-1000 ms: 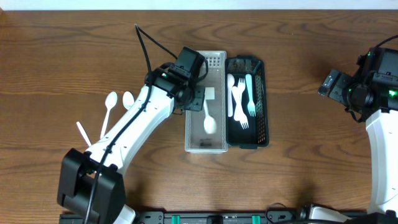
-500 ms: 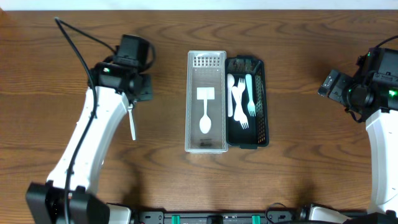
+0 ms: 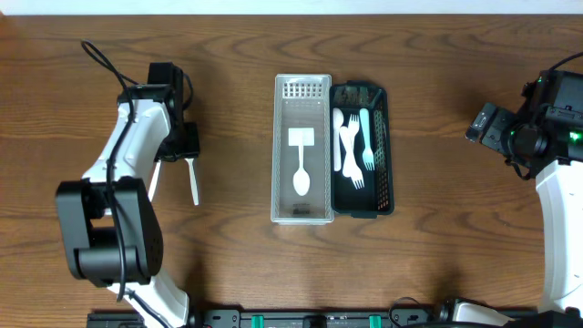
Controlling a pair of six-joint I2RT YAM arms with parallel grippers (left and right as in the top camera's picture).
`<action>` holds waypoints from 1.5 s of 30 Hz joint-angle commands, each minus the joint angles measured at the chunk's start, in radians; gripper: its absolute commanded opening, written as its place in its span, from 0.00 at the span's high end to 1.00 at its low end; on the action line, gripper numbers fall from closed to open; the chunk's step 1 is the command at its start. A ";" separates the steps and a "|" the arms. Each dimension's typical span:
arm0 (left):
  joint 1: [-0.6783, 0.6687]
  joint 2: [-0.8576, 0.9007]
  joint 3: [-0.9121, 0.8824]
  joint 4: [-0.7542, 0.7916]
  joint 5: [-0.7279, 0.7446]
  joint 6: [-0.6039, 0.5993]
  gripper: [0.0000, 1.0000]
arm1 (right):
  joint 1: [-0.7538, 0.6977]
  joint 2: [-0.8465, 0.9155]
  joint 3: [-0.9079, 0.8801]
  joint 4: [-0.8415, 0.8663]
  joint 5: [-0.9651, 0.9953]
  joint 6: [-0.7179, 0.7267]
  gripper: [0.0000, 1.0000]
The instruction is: Pack container
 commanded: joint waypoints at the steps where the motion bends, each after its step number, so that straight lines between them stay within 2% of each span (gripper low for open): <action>1: 0.006 0.020 -0.006 0.005 0.073 0.049 0.53 | -0.005 0.005 -0.006 -0.003 -0.004 -0.001 0.01; 4: 0.006 0.034 -0.006 0.016 0.119 0.077 0.52 | -0.005 0.005 -0.006 -0.003 -0.004 -0.001 0.01; 16: 0.006 0.149 -0.008 0.008 0.121 0.077 0.54 | -0.005 0.005 -0.006 -0.007 0.005 -0.002 0.01; 23: 0.006 0.160 -0.012 0.017 0.120 0.078 0.54 | -0.005 0.005 -0.006 -0.008 0.011 -0.002 0.01; 29: 0.006 0.162 -0.016 0.019 0.121 0.078 0.73 | -0.005 0.005 -0.006 -0.008 0.011 -0.002 0.01; 33: 0.006 0.162 -0.022 0.016 0.121 0.078 0.81 | -0.005 0.005 -0.006 -0.008 0.012 -0.002 0.01; 34: 0.006 0.162 -0.022 0.014 0.122 0.078 0.88 | -0.005 0.005 -0.006 -0.008 0.012 -0.002 0.01; 36: 0.006 0.162 -0.021 0.004 0.122 0.078 0.94 | -0.005 0.005 -0.006 -0.008 0.012 -0.002 0.01; 45: -0.012 0.077 0.111 -0.132 0.153 0.077 0.94 | -0.005 0.005 -0.006 -0.008 0.011 -0.001 0.01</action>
